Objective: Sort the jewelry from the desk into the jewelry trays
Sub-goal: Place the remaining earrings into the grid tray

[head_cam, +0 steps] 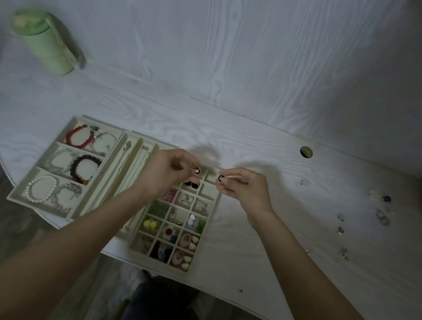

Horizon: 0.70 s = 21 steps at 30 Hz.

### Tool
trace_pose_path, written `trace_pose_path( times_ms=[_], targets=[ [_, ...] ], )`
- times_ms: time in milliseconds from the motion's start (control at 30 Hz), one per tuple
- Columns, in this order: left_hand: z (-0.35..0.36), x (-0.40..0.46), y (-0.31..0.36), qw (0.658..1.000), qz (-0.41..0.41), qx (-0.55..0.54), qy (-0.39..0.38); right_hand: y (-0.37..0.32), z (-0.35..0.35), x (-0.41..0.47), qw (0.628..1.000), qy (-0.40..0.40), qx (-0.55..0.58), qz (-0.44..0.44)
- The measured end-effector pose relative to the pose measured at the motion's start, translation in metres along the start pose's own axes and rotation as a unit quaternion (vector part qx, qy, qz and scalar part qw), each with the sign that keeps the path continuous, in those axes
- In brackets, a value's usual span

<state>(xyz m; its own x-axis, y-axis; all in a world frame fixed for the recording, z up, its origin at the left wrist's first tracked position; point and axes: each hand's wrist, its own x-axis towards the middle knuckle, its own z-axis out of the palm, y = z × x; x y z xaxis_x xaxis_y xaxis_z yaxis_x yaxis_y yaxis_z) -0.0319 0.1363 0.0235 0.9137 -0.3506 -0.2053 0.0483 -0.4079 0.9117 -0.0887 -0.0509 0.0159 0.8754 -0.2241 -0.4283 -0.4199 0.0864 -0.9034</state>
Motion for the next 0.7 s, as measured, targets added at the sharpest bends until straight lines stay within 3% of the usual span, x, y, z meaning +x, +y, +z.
trace_pose_path(
  times_ms=[200,367,500,700],
  targets=[
    [-0.001,0.0,-0.012,1.0,-0.022,-0.007,-0.01,0.003,0.009,0.001,1.0,0.005,0.004,0.018],
    [0.001,0.008,-0.024,0.99,-0.015,0.136,-0.026,0.004,0.009,0.003,0.999,0.02,-0.011,0.023],
    [0.002,0.01,-0.031,0.961,0.03,0.272,-0.04,0.004,0.009,0.003,0.999,0.021,-0.012,0.024],
    [0.005,0.007,-0.033,0.938,0.05,0.341,-0.027,0.007,0.007,-0.001,1.0,0.02,-0.009,0.02]
  ],
)
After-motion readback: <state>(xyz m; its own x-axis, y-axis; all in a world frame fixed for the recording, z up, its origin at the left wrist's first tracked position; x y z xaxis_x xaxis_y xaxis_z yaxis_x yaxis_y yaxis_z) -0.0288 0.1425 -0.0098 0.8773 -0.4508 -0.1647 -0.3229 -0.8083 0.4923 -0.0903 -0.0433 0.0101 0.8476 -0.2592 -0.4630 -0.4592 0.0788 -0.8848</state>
